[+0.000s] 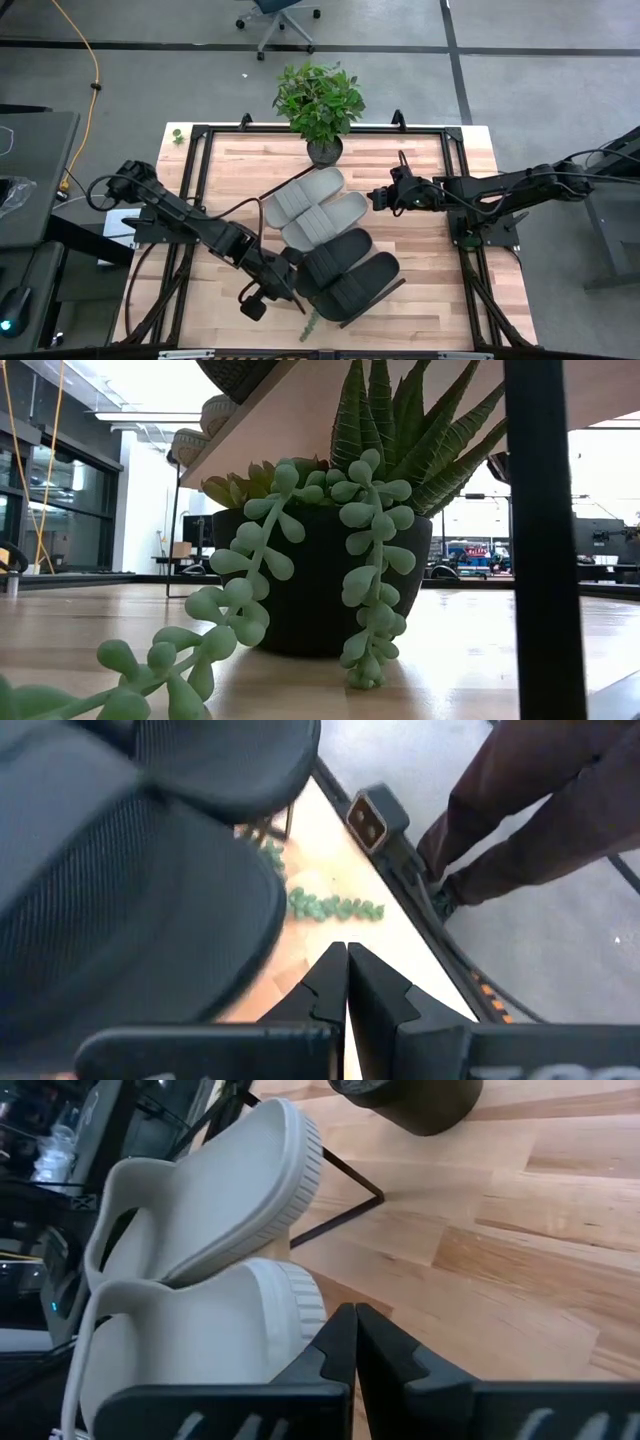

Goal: Pick and place slides into the shelf
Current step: Adjust the white and black slides on the shelf

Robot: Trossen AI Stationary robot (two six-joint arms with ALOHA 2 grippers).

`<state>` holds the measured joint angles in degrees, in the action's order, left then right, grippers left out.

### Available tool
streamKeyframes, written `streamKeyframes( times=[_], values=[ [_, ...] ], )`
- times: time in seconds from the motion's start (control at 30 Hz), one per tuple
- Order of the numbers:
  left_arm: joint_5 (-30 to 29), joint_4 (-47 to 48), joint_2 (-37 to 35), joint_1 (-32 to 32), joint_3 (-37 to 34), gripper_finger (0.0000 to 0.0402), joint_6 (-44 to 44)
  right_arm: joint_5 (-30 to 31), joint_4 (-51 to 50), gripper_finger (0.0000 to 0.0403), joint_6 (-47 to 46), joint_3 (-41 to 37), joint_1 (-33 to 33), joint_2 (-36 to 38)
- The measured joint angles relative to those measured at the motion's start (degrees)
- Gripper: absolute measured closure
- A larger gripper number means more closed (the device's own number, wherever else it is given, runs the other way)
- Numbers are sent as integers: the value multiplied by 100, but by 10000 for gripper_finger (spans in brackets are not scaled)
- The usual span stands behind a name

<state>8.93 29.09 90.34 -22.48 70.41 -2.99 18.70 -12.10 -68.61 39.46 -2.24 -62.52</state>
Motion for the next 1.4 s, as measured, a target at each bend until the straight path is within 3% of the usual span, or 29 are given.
streamKeyframes(
  times=[1.4],
  values=[
    [-914,-253,151,-4,4,401,274,-535,411,403,106,0,4,-20]
  ],
)
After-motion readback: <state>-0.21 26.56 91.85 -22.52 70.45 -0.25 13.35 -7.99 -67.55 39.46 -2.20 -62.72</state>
